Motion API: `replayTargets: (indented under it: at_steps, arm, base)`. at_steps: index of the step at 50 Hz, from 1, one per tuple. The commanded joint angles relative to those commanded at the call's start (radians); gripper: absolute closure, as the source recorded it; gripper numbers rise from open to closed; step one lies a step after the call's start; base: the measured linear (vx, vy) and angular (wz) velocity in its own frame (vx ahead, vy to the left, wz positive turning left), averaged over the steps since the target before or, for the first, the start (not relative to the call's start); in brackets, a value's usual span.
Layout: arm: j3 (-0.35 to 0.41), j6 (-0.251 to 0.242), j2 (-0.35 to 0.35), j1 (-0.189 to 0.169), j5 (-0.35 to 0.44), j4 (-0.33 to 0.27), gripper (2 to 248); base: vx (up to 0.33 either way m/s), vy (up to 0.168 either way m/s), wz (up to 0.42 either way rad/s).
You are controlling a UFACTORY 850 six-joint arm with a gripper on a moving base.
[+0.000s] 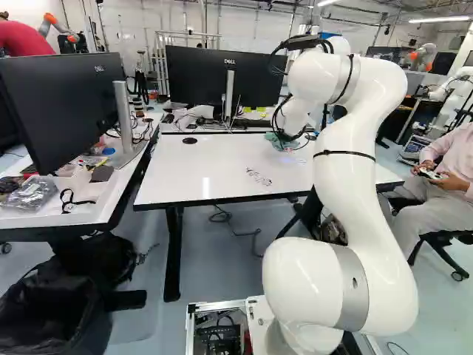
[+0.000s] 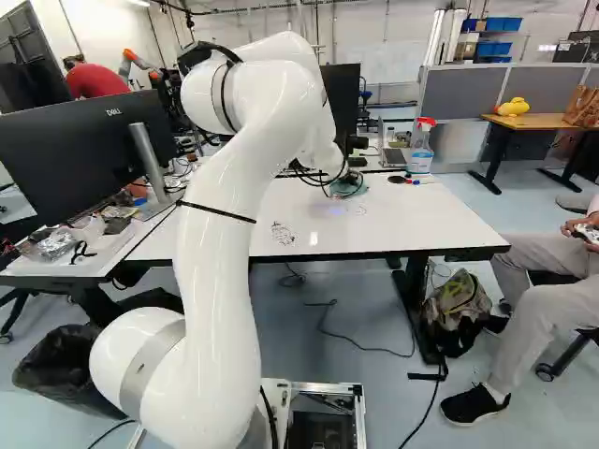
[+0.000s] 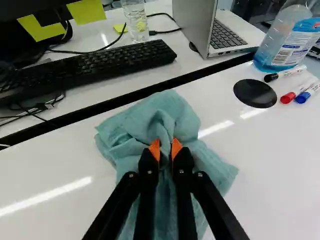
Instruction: Clean the table with the green towel
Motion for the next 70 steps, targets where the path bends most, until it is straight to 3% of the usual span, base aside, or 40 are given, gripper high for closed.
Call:
replayTargets:
  at_steps: [7,70]
  arm:
    - [0.001,0.0,0.002,0.0,0.0,0.0,212]
    - [0.056,0.0,0.149,-0.001,0.0,0.0,212]
  base:
    - [0.0,0.0,0.0]
    - [0.0,0.0,0.0]
